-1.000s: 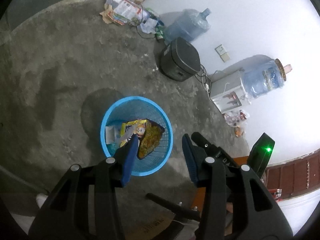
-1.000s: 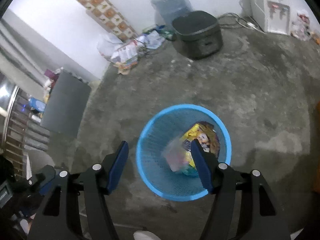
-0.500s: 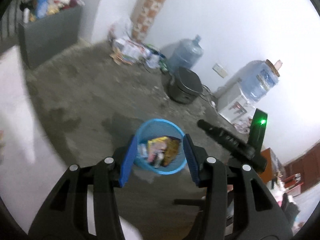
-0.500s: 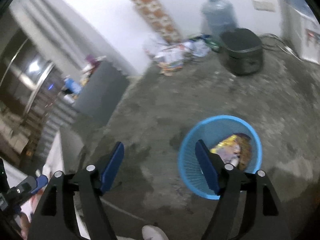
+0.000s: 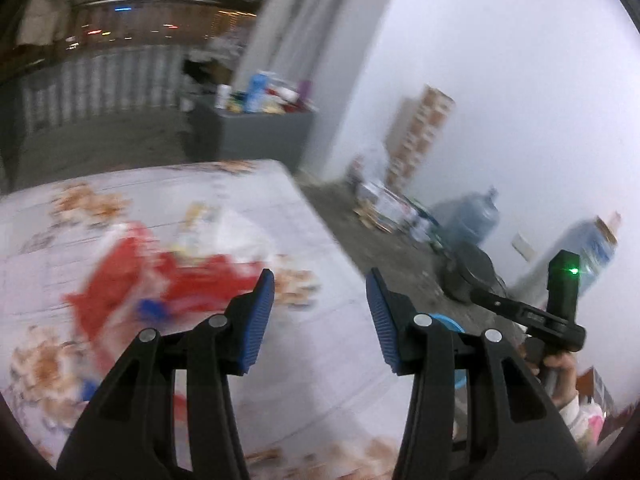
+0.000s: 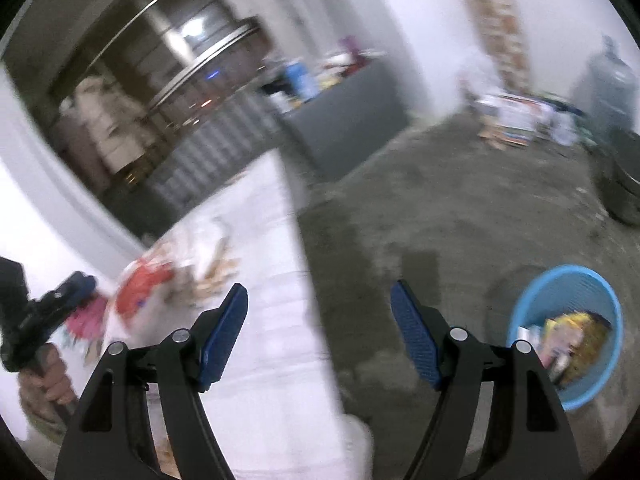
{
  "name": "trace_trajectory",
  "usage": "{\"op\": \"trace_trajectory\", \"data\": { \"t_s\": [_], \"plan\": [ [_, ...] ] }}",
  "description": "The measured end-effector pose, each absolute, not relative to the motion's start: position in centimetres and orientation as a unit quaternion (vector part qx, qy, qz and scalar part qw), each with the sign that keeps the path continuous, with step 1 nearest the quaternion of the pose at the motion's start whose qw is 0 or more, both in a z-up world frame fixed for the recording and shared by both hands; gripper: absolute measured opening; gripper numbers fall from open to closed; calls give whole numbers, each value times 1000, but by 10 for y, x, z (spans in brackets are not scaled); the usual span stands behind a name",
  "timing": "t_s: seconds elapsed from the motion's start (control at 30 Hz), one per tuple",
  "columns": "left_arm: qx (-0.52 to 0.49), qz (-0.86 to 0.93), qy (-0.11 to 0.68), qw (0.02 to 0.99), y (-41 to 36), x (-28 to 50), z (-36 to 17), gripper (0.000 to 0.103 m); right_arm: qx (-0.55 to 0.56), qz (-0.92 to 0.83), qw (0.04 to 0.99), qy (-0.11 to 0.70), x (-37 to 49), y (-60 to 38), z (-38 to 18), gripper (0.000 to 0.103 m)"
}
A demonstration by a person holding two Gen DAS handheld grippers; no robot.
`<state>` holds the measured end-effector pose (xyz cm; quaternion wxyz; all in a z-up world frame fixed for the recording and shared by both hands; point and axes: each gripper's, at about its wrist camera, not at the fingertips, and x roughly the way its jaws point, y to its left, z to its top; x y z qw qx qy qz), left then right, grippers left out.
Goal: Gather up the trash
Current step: 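Move both open grippers back toward the table, then grasp the red-and-white printed bag with the left gripper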
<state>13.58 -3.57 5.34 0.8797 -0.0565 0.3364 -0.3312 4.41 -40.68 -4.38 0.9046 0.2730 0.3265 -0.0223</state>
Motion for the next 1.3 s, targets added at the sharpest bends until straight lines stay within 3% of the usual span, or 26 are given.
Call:
{"op": "trace_trajectory", "data": {
  "t_s": [0.27, 0.6, 0.77, 0.93, 1.03, 1.3],
  "plan": [
    [-75, -293, 358, 884, 39, 162, 35, 44, 257, 105, 896, 346, 112, -314, -15, 72],
    [-68, -286, 369, 882, 62, 170, 22, 44, 221, 155, 875, 402, 187, -243, -27, 61],
    [-61, -277, 362, 888, 71, 174, 22, 44, 190, 149, 868, 435, 212, -229, -37, 46],
    [-52, -279, 373, 883, 72, 175, 16, 44, 200, 150, 862, 442, 221, -229, -44, 12],
    [-50, -281, 380, 880, 71, 173, 11, 44, 208, 152, 863, 435, 220, -230, -43, 5],
    [-53, -281, 389, 876, 70, 164, 4, 44, 230, 159, 872, 402, 206, -239, -23, 4]
  ]
}}
